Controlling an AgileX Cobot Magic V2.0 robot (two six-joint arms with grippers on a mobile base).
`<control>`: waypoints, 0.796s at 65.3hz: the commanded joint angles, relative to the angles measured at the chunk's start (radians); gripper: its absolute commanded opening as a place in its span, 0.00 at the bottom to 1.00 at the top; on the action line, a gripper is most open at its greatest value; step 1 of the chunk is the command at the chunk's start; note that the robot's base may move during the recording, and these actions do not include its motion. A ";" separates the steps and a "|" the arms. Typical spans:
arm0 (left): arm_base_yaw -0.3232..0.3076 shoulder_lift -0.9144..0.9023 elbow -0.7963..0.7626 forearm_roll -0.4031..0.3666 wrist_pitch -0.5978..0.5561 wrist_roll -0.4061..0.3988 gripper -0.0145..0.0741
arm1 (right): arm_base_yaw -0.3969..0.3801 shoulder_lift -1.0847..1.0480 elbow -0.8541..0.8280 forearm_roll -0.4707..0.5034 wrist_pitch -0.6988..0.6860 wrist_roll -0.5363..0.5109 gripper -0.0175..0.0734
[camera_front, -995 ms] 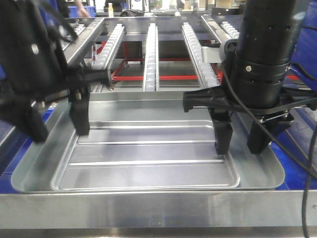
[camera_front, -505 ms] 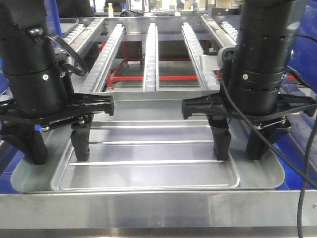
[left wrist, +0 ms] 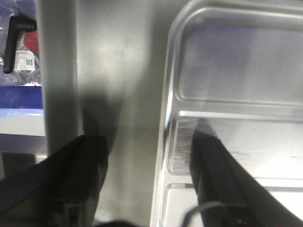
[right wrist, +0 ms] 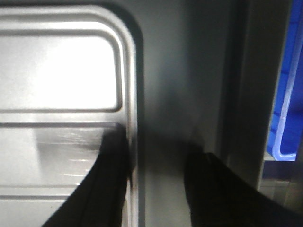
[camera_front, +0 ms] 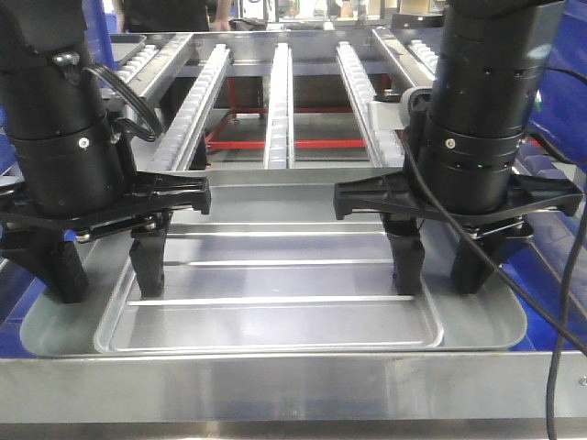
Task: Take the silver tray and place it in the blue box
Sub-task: 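Close both grippers on the tray's side rims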
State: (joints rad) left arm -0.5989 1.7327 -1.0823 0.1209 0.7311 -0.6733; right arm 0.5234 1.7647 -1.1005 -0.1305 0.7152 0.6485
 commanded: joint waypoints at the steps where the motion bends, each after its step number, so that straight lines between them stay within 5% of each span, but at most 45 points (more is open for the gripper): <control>1: -0.007 -0.040 -0.026 0.011 -0.010 -0.011 0.50 | -0.003 -0.035 -0.026 -0.021 -0.037 0.000 0.65; 52: -0.007 -0.040 -0.026 0.011 -0.006 -0.011 0.50 | -0.003 -0.035 -0.026 -0.031 -0.092 0.000 0.65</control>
State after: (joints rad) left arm -0.5989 1.7327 -1.0823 0.1225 0.7311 -0.6733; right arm 0.5234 1.7668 -1.1005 -0.1340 0.6675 0.6485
